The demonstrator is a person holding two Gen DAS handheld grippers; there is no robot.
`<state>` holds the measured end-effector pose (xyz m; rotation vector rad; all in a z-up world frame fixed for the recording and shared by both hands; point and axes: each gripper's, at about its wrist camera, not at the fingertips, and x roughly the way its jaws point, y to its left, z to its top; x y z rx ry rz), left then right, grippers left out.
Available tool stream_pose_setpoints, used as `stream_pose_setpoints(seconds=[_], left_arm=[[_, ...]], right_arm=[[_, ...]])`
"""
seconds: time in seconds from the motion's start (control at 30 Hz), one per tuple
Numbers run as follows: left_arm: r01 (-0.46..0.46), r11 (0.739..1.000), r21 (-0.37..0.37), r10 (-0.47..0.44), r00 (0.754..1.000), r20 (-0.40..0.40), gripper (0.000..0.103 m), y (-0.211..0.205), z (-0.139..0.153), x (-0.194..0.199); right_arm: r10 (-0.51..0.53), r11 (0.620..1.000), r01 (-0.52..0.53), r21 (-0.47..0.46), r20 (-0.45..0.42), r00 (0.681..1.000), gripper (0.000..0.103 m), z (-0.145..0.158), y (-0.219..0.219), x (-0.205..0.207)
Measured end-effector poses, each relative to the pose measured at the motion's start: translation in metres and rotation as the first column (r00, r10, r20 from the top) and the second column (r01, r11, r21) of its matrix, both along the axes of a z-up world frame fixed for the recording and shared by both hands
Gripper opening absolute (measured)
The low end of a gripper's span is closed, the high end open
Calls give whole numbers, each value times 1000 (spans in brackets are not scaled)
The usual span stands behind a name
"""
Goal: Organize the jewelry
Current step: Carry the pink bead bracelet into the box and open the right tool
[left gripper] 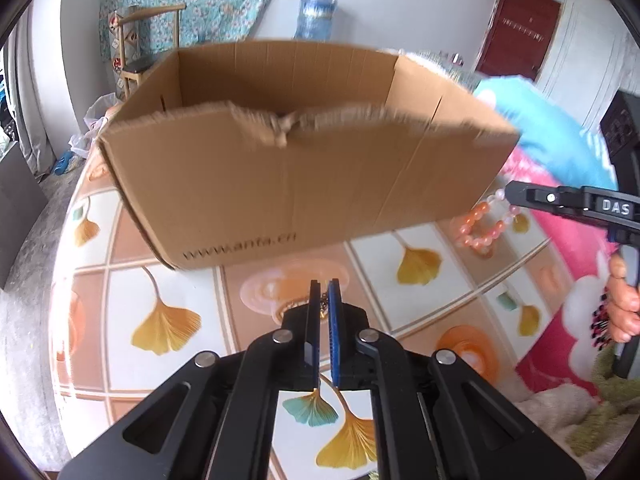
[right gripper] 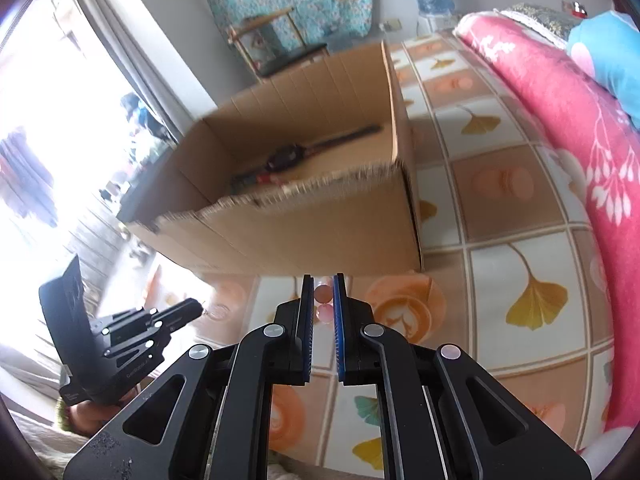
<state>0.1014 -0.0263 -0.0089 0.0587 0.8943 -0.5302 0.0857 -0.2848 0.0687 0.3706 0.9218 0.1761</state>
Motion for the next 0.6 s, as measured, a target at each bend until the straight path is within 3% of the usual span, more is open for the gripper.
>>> stream_pose_setpoints(seconds=[0.37,0.6], left_arm=[[9,987,-162,-1,999,48,1,37,59,-16],[49,968,-245,-20,993,119,1,47,103,-17]], right_arm=[[22,998,-27,57,87,996,7,43,-8,-4],[51,994,-66,83,170,984,7,74,-7,-8]])
